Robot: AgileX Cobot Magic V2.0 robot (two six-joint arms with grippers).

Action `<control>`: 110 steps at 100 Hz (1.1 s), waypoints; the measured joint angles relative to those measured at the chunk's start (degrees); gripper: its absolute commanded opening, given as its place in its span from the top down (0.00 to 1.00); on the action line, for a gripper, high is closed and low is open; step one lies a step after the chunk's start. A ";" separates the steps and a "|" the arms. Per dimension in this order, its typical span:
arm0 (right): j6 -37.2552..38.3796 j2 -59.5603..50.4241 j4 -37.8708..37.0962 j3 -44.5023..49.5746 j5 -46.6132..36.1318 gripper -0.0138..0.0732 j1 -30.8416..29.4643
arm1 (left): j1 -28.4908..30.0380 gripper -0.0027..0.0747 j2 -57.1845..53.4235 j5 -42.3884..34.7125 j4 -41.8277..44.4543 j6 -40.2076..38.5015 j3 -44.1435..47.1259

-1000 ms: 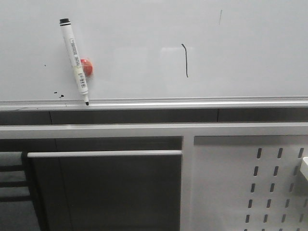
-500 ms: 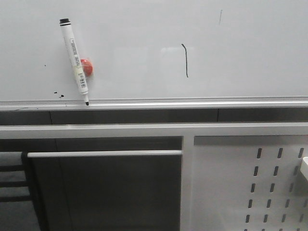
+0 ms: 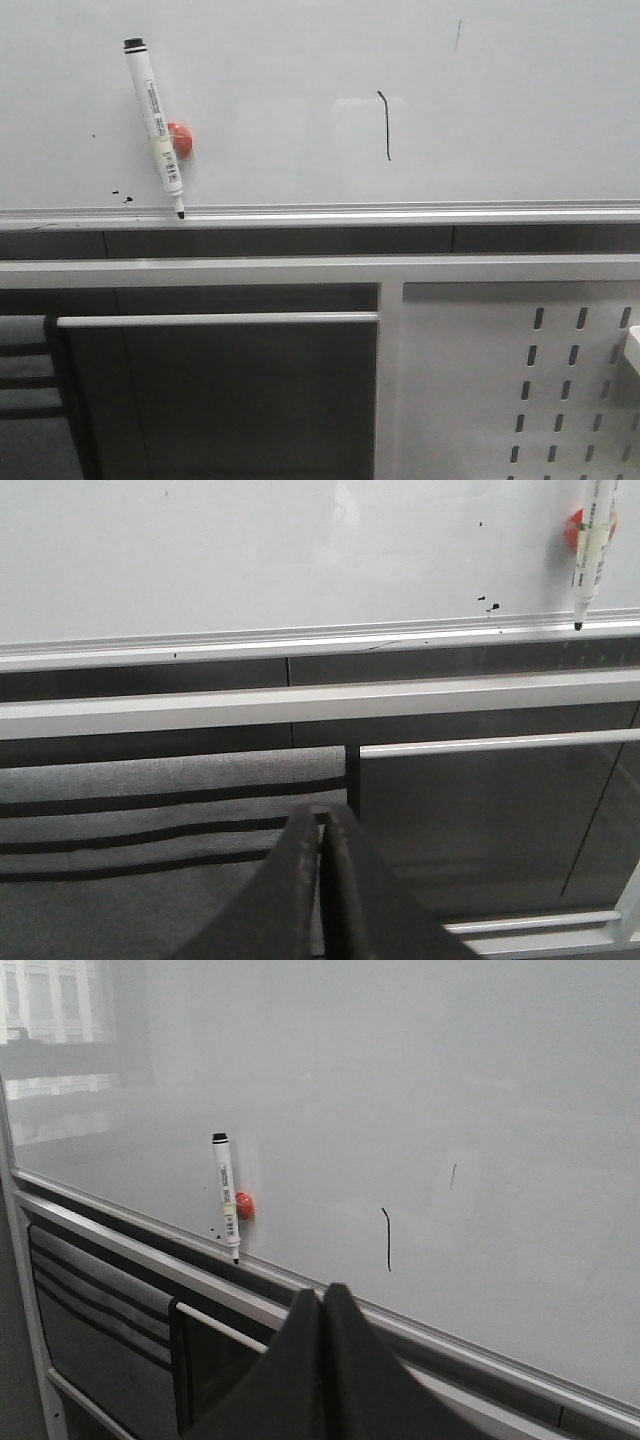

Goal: Write number 1 on whiteboard

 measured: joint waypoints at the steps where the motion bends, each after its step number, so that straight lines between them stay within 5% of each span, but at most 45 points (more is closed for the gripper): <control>1: 0.00 0.00 0.00 0.00 0.00 0.90 0.00 | 0.00 0.99 0.00 0.00 0.00 0.00 0.00; 110: 0.00 0.00 -2.26 0.00 0.12 0.90 0.00 | 0.00 0.99 0.00 0.09 0.00 0.00 0.00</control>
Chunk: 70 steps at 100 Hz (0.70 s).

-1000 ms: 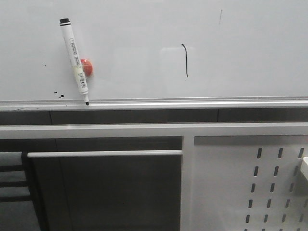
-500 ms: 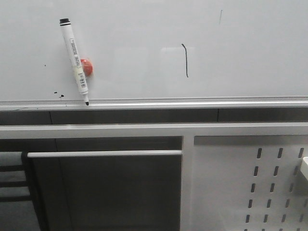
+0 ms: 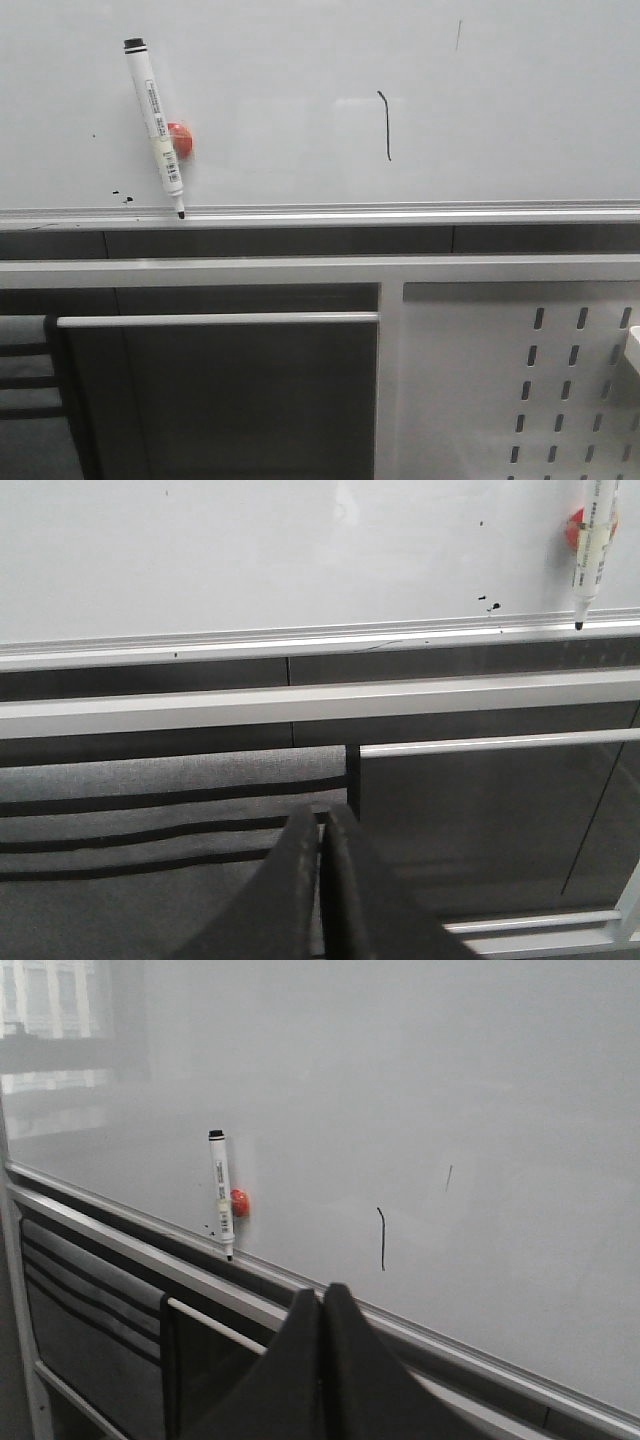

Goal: Write number 1 on whiteboard

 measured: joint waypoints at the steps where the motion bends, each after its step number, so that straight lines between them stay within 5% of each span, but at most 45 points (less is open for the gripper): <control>1: 0.00 0.00 -0.72 0.00 0.00 0.90 0.00 | 0.00 0.99 0.00 0.00 0.00 0.00 0.00; 32: 15.16 0.00 -23.28 3.91 -0.55 0.90 -3.42 | 0.00 0.99 0.00 0.00 0.00 0.00 0.00; 70: 22.64 0.00 -27.30 9.65 -0.77 0.90 -26.12 | 0.00 0.99 0.00 0.00 0.00 0.00 0.00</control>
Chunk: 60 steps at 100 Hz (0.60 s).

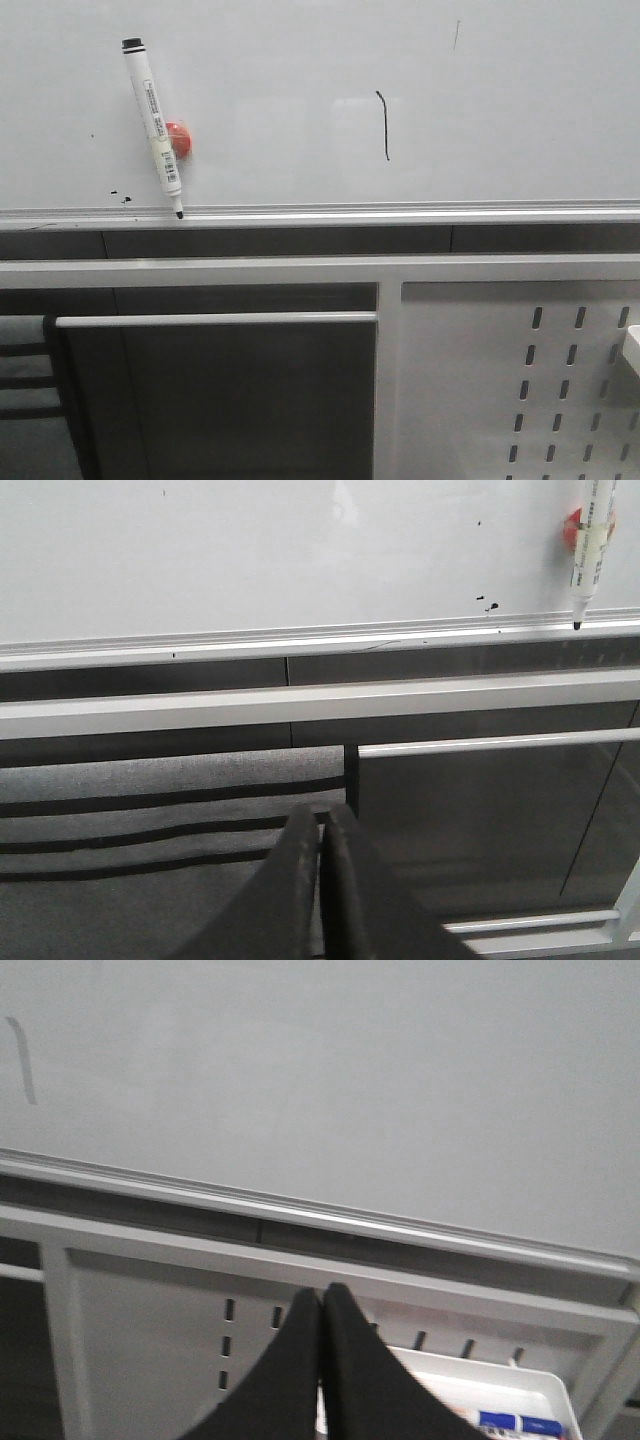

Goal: Write number 1 on whiteboard

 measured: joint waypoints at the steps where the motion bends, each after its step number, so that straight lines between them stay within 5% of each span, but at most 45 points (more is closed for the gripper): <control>1: 0.00 0.00 0.00 0.00 0.00 0.90 -0.75 | 0.00 0.99 0.00 0.00 0.00 0.00 0.00; 35: 1.09 0.00 0.38 1.78 1.81 0.90 -7.10 | 0.00 0.99 0.00 0.00 0.00 0.00 0.00; 60: 13.13 0.00 -6.42 2.76 4.36 0.90 -7.10 | 0.00 0.99 0.00 0.00 0.00 0.00 0.00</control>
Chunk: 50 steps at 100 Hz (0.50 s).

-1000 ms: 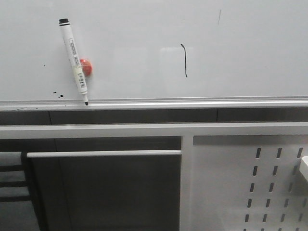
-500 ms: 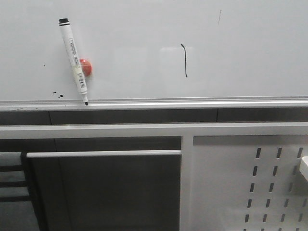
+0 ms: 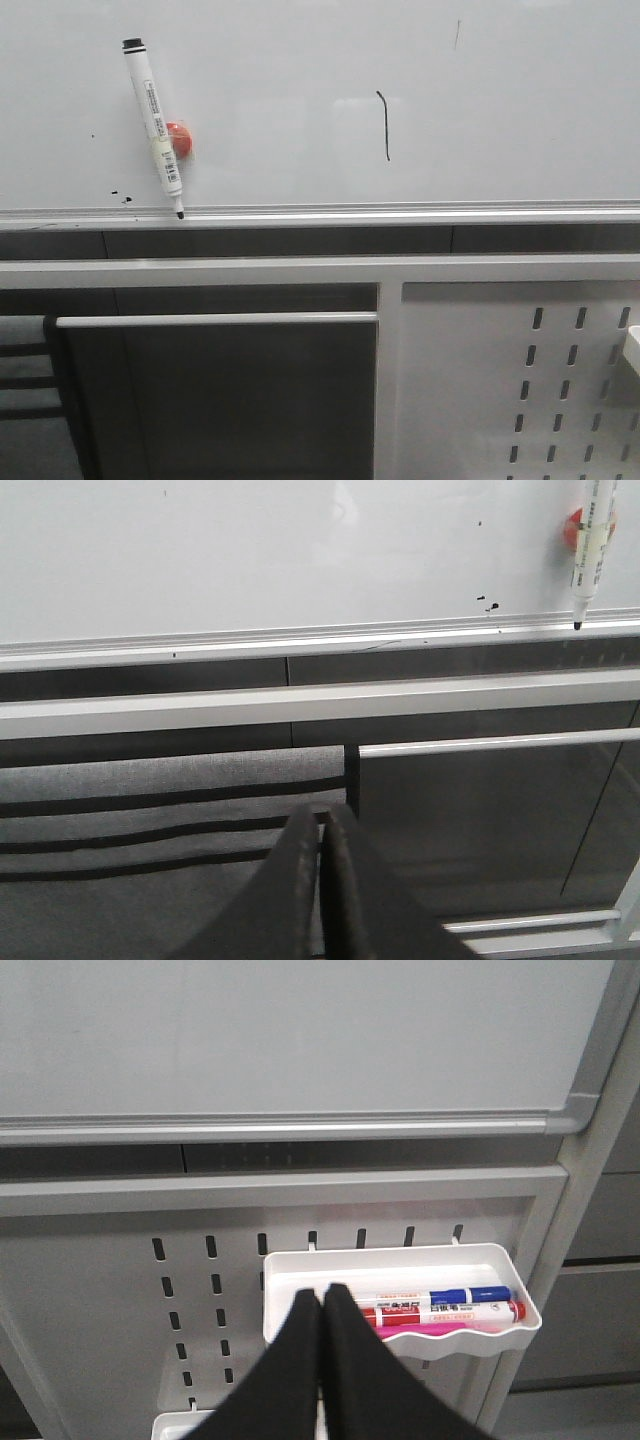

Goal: Write number 1 on whiteboard

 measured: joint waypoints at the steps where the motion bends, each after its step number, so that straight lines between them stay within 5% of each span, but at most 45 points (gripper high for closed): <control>1: 0.15 0.00 -0.12 0.00 -0.04 0.90 0.00 | 0.00 0.99 0.00 0.00 0.00 0.00 0.00; 50: 1.97 0.00 -1.07 0.00 2.18 0.90 0.00 | 0.00 0.99 0.00 0.00 0.00 0.00 0.00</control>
